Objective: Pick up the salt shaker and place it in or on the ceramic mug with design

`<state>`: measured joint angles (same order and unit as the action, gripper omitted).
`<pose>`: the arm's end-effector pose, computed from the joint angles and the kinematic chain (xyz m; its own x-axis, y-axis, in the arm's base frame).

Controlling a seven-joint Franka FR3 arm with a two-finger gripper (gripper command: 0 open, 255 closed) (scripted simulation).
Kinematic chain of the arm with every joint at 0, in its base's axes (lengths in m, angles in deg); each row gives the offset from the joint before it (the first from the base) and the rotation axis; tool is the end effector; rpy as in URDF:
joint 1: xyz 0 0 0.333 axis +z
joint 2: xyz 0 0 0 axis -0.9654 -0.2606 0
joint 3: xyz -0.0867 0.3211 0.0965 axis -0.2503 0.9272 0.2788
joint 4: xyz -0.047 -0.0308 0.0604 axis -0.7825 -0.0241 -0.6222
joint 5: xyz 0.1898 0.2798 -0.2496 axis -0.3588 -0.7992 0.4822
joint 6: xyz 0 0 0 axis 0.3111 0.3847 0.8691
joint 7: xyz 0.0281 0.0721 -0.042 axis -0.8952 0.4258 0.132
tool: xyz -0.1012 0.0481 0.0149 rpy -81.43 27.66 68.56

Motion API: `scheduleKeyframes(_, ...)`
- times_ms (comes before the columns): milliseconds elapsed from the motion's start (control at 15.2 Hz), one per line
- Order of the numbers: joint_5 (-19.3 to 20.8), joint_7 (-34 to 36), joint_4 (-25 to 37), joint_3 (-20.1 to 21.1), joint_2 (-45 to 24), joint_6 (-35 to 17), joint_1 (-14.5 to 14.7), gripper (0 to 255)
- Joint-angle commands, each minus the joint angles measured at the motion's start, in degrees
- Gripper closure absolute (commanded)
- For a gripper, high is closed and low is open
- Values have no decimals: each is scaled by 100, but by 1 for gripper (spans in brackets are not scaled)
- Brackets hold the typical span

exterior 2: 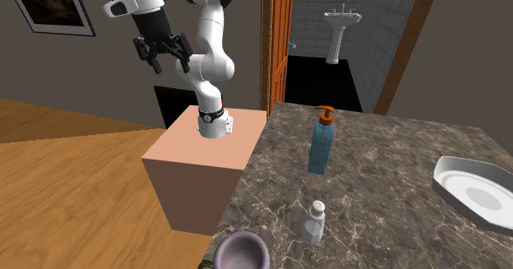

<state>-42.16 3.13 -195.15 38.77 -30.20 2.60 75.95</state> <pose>0.3082 0.0043 0.5805 0.9897 -0.0320 -0.1394 -0.0456 -0.9944 -0.0951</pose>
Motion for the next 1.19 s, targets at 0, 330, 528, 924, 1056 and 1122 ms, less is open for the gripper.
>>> scheduleKeyframes(0, 0, 0, 0, 0, 0, 0, 0, 0)
scheduleKeyframes(330, -377, 399, -82, 470, -489, -763, 221, 0)
scheduleKeyframes(528, -558, 627, -44, 745, -859, -1219, 347, 0)
scheduleKeyframes(924, -781, 1081, 229, 1282, -1744, -2088, 551, 0)
scheduleKeyframes(1056, -805, 1240, 377, 1456, -2075, -2357, 604, 0)
scheduleKeyframes(1122, -805, 1322, 461, 1541, -2246, -2486, 628, 0)
